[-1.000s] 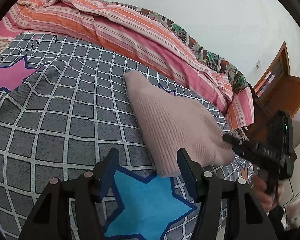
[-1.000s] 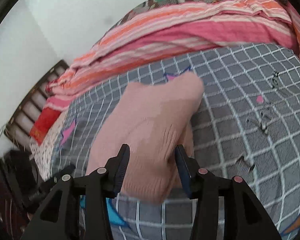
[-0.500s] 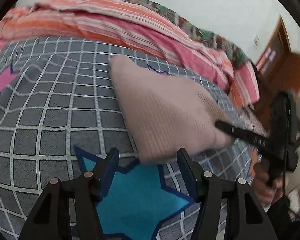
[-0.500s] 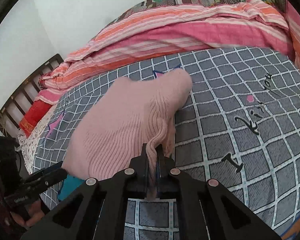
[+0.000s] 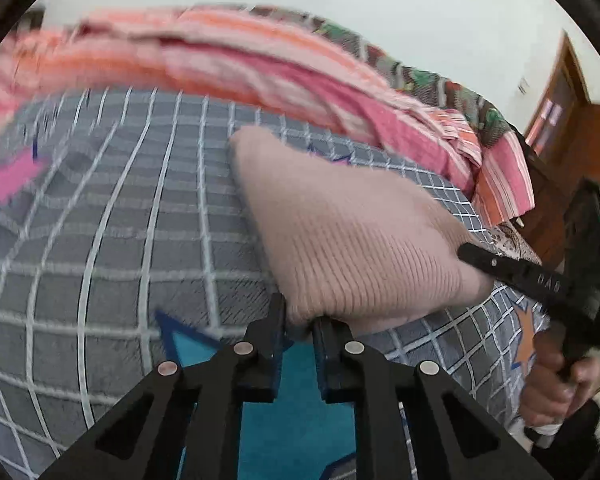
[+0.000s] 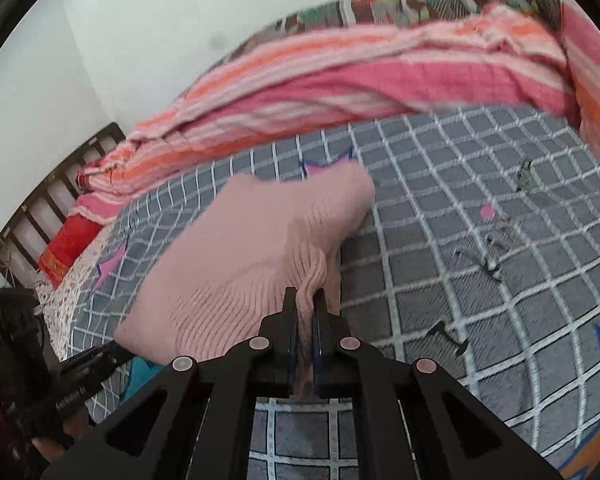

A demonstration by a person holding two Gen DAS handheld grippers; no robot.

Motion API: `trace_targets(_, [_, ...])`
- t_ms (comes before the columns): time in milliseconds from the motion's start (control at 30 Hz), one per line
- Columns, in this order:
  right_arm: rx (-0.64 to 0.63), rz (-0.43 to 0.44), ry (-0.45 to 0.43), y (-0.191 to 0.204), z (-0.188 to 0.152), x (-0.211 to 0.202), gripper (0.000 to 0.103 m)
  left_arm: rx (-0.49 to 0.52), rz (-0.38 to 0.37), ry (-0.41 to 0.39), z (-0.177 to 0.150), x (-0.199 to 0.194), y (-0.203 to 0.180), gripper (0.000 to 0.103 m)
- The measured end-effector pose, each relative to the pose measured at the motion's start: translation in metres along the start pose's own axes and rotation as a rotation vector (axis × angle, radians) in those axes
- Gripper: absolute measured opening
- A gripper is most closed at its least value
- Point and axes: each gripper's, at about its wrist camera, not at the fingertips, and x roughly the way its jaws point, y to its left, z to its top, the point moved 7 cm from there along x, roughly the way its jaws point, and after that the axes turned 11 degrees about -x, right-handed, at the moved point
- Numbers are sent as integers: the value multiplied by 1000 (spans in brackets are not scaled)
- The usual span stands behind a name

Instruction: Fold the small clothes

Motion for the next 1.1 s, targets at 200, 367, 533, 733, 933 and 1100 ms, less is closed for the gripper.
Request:
trace_targets(200, [-44, 0, 29, 8, -4, 4, 22, 24, -15, 16, -17, -18, 6, 24])
trace_targets(367, [28, 23, -38, 0, 14, 4, 41, 8, -71, -56, -1, -40, 5, 46])
trace_targets(533, [101, 14, -25, -9, 25, 31, 37, 41, -52, -56, 24, -19, -18, 47])
trace_targets(733, [54, -55, -47, -20, 19, 44, 17, 35, 5, -1, 28, 20, -25, 51])
trace_targets(933, [25, -65, -18, -22, 26, 43, 22, 72, 0, -13, 26, 19, -33, 51])
trace_targets(1100, [2, -99, -85, -17, 49, 29, 35, 34, 51, -46, 59, 30, -32, 50])
